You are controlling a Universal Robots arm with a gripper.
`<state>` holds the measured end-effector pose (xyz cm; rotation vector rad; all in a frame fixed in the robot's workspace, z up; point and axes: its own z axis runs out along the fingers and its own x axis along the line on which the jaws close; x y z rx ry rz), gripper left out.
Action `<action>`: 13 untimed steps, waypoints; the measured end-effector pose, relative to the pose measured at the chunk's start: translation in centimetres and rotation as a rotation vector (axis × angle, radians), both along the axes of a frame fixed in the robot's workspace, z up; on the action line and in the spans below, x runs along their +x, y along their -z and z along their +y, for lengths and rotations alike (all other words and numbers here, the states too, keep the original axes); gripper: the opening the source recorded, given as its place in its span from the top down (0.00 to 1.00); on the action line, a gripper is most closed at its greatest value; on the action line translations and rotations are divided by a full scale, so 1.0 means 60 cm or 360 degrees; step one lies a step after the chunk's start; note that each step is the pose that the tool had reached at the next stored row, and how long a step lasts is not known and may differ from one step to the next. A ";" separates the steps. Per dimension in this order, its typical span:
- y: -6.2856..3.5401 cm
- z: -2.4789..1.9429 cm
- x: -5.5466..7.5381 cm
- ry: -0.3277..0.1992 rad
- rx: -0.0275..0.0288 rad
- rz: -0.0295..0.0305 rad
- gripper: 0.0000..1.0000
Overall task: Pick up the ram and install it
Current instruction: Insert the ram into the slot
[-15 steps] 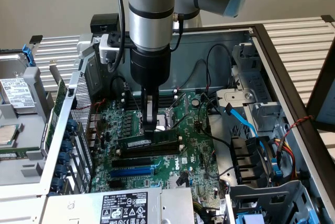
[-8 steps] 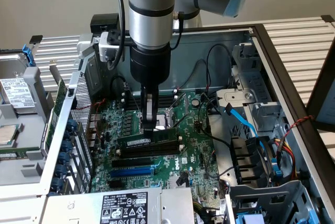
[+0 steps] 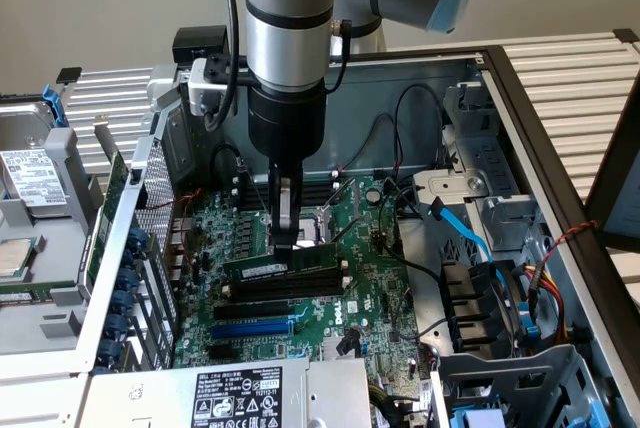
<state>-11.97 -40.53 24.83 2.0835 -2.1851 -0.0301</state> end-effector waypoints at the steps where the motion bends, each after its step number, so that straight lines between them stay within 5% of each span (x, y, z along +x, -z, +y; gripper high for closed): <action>1: 0.000 0.0000 0.000 0.0000 -0.00001 0.00004 0.88; 13: 0.000 -0.0001 0.001 0.0000 0.00001 0.00139 0.88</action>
